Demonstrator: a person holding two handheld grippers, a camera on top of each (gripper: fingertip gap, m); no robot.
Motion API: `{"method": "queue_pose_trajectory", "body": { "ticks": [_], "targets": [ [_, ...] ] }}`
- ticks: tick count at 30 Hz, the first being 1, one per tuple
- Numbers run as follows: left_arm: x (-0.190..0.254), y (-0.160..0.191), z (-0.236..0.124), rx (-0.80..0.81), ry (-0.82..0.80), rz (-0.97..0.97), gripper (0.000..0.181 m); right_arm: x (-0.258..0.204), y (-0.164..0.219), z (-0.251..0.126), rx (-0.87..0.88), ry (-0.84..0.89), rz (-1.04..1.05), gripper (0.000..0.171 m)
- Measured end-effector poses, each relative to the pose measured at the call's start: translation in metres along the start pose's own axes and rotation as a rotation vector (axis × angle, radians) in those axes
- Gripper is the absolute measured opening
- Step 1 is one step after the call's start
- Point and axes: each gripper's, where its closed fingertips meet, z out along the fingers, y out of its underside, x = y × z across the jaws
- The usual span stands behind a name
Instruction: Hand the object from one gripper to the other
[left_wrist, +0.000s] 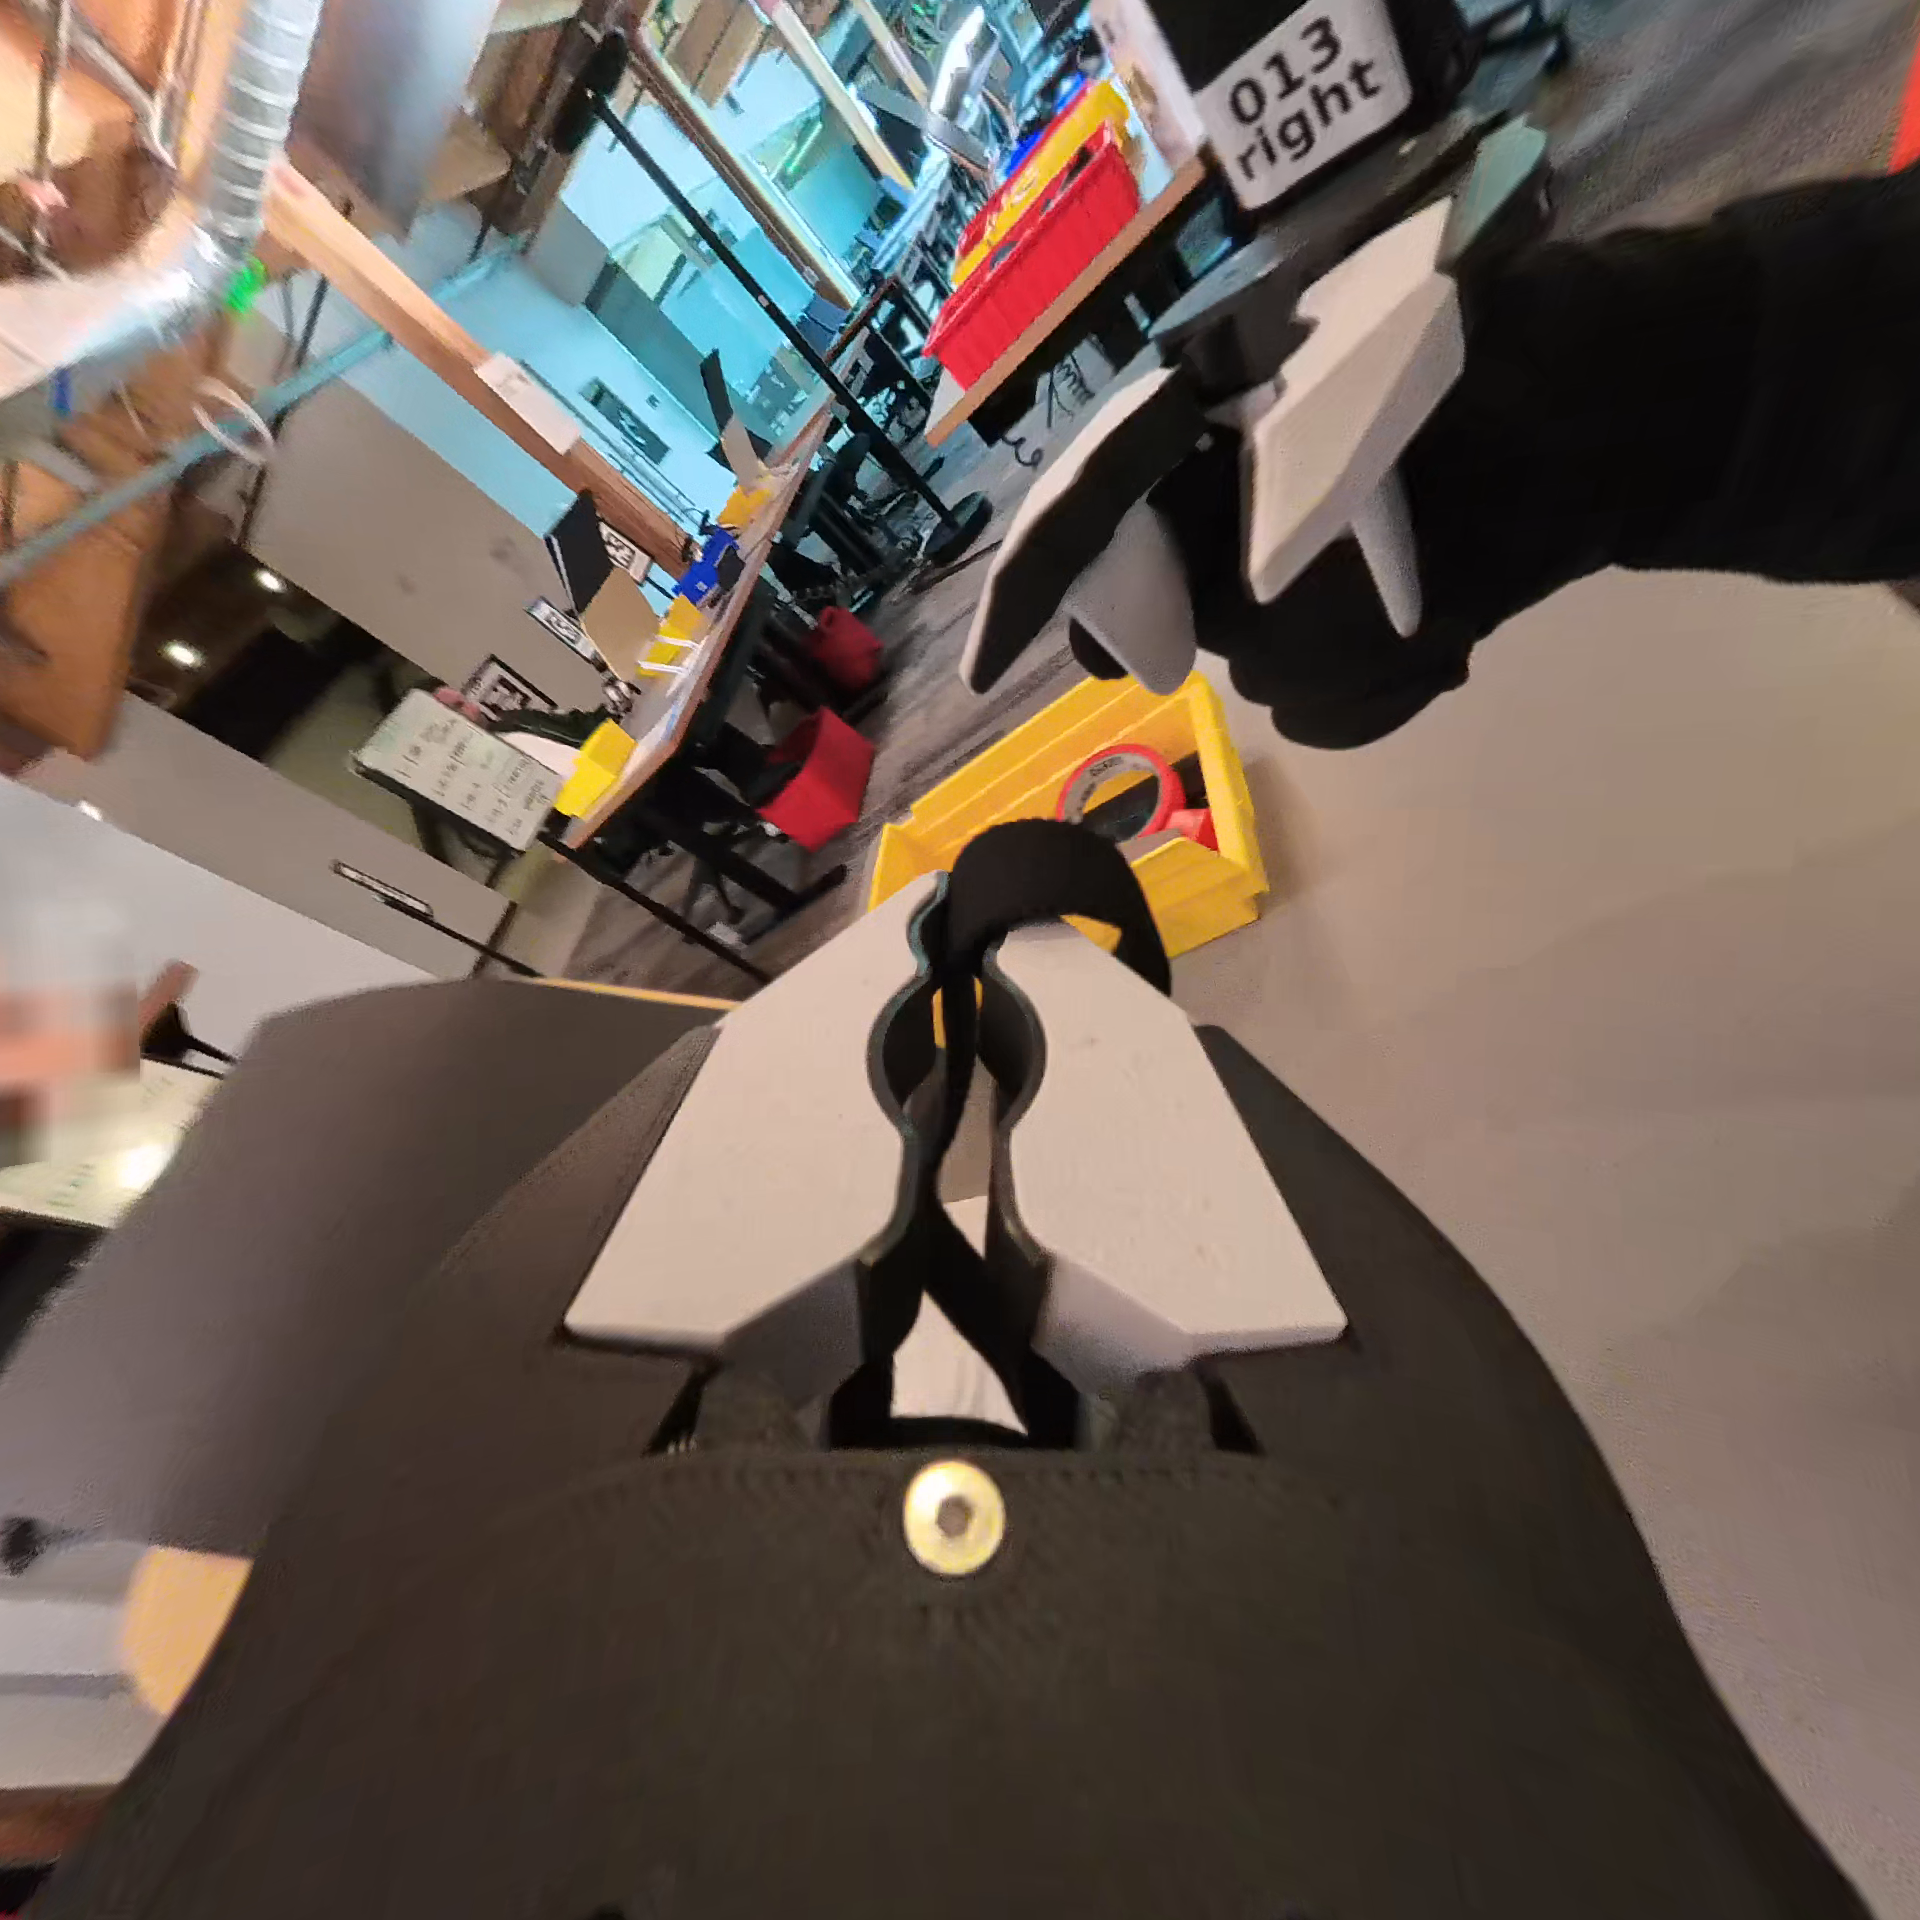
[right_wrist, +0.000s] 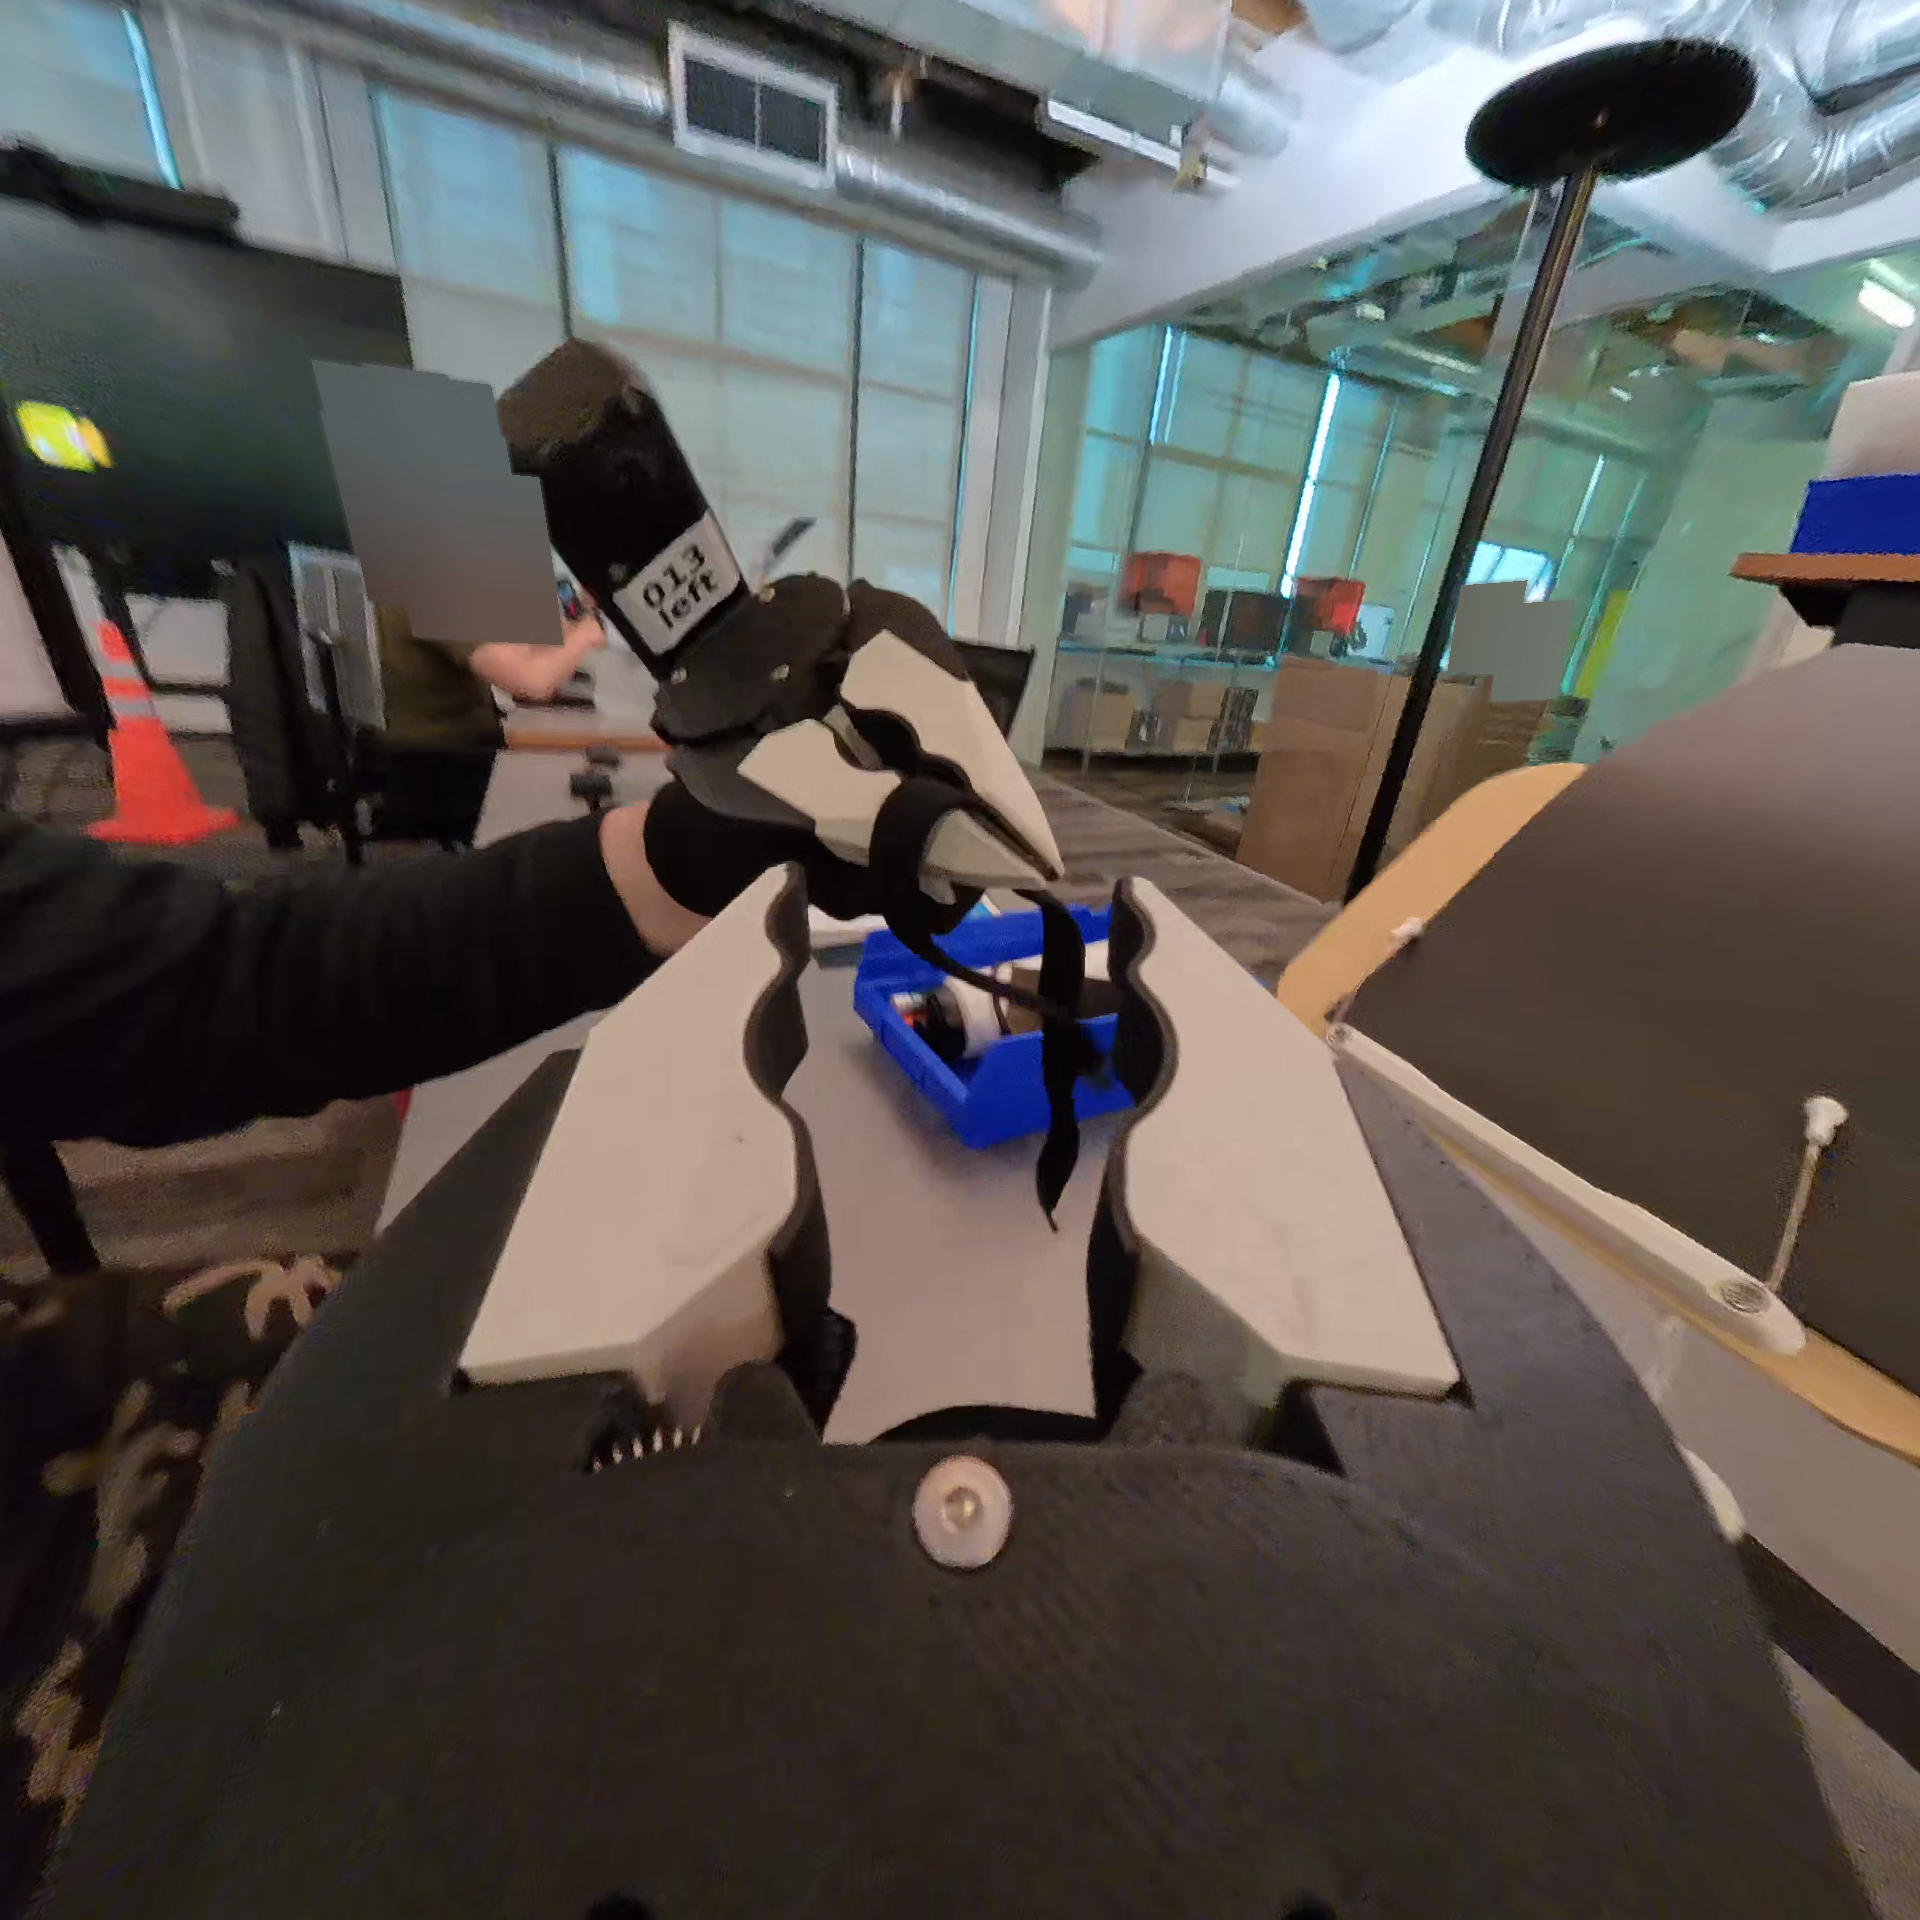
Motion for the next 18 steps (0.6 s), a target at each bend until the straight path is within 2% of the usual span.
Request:
{"method": "queue_pose_trajectory", "body": {
  "ticks": [3, 5, 8, 12, 15, 18],
  "targets": [
    [-0.001, -0.013, 0.0, 0.001, 0.001, 0.079, 0.0, -0.004, 0.002, 0.002, -0.004, -0.032, 0.022, 0.053],
    [-0.001, -0.017, 0.002, -0.01, 0.008, 0.118, 0.0, -0.009, 0.007, 0.006, -0.022, -0.052, 0.011, 0.059],
    [0.003, -0.021, 0.003, -0.007, 0.046, 0.126, 0.0, -0.013, 0.016, 0.016, -0.071, -0.064, 0.022, 0.094],
    [0.013, -0.031, 0.007, 0.002, 0.094, 0.145, 0.0, -0.025, 0.019, 0.029, -0.065, -0.121, 0.062, 0.117],
    [0.019, -0.03, 0.01, -0.036, 0.107, 0.198, 0.0, -0.038, 0.007, 0.029, 0.027, -0.237, 0.167, 0.12],
    [0.024, -0.032, 0.011, -0.036, 0.125, 0.21, 0.0, -0.032, 0.011, 0.026, 0.036, -0.234, 0.21, 0.114]
  ]
}}
